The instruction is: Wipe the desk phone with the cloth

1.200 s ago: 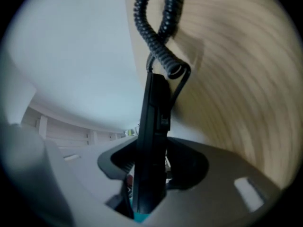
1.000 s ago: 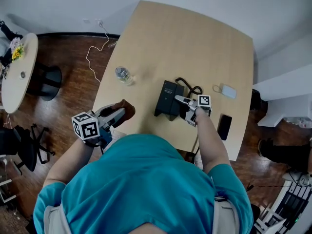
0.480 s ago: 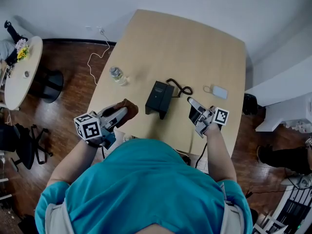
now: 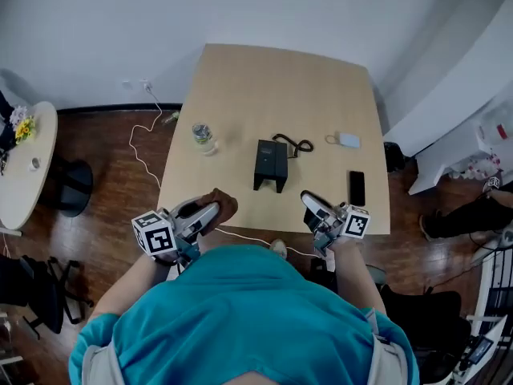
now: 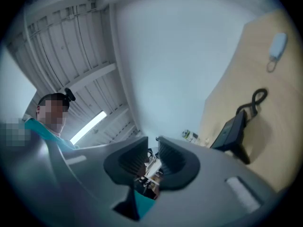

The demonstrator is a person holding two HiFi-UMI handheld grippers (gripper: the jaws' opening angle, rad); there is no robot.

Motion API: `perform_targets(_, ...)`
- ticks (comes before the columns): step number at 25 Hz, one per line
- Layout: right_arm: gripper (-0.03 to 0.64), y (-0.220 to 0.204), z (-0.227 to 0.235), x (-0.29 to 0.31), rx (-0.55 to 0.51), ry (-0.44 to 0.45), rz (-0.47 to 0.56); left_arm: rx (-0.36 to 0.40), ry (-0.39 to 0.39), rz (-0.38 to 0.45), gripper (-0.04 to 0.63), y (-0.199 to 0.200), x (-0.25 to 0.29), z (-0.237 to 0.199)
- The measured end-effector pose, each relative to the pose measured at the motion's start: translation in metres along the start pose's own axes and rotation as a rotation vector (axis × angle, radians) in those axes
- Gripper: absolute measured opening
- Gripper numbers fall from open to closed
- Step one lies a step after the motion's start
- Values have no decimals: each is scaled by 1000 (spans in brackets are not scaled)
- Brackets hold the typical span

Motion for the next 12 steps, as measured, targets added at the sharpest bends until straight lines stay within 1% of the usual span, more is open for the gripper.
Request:
perform_targets(2, 64, -34, -26, 10, -31, -36, 26, -22, -41, -28, 127, -7, -24, -1)
perform_targets(5, 64, -66, -63, 23, -90, -83, 9, -60, -80, -51, 127, -15, -50, 0)
perform_targets(7, 63, -73, -91, 18, -140, -106, -13, -93, -106, -48, 127, -26, -62, 9)
perform_targets(8, 51, -73, -103, 13, -168, -111, -19, -96, -120, -43, 127, -31, -67, 15)
perform_targets(10, 1, -69, -124, 0, -208, -111, -5, -76, -139, -26, 127, -37, -73, 27)
perform_targets(12, 0, -67, -140, -16, -228, -107, 30, -72, -140, -7, 127, -46, -77, 40)
Point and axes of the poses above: the fingertips, and each gripper's own axes: x forward along the fingers, z to its right, y out of its top, the point moved 8 cm from there along -x, backward along the fingers, and after that the axes turned 6 degrees about -x, right-handed, at the moved point
